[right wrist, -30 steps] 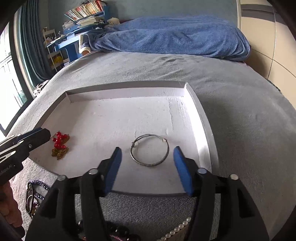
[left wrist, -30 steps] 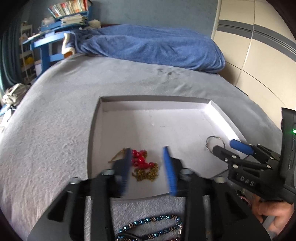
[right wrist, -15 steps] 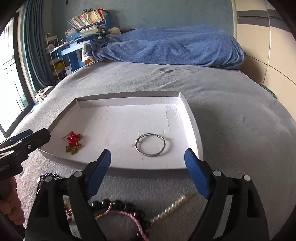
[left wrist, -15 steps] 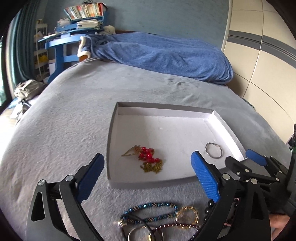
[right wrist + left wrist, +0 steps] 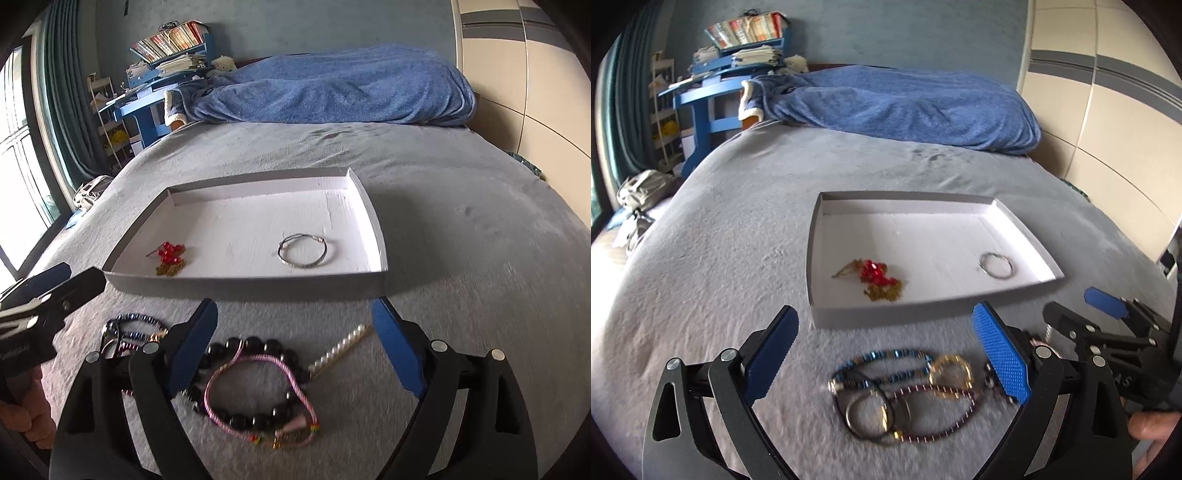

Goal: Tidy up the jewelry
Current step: 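Move the right gripper to the pearl hairpin and grasp it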

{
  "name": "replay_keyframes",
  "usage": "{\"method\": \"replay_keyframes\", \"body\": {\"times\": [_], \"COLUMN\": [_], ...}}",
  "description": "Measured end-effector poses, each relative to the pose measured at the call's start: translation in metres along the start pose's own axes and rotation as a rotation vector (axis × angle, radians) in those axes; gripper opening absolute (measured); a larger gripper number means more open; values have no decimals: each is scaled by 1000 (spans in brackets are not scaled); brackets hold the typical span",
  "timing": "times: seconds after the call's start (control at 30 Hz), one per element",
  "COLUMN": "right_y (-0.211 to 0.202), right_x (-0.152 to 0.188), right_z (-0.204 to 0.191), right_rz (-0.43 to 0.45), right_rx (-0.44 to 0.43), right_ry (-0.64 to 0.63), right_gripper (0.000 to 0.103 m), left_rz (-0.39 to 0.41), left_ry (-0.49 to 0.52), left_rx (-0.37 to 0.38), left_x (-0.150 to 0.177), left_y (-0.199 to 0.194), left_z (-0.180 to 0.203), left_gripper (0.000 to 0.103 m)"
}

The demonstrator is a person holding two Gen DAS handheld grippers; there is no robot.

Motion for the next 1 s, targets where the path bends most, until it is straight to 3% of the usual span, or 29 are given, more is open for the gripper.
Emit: {"method": "replay_keyframes", "body": {"times": [0.2, 0.5, 1.0], "right_y": [-11, -25, -34], "right_x": [10, 20, 29], "right_z": [0, 11, 38], "right_rz": [-7, -2, -26], "right_rx": [-4, 3, 64], "right_ry": [28, 93, 185], "right_gripper": [89, 92, 91], "left_rz": [-25, -34, -11], "left_ry": [16, 47, 220], "left_rx": [43, 12, 22], "left_x": [20, 35, 46], "left_y": [-20, -28, -30], "left_z": [3, 7, 38], "left_gripper": [95, 95, 93]}}
Point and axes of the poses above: each gripper's, at about its wrist camera, not at the fingertips, and y roughly the way its jaws point, z to its right, x to its underside, the point moved 2 cm from there along y, roughly the way its jaws point, and after that the axes turned 13 degrees about -x, right-handed, at the moved point
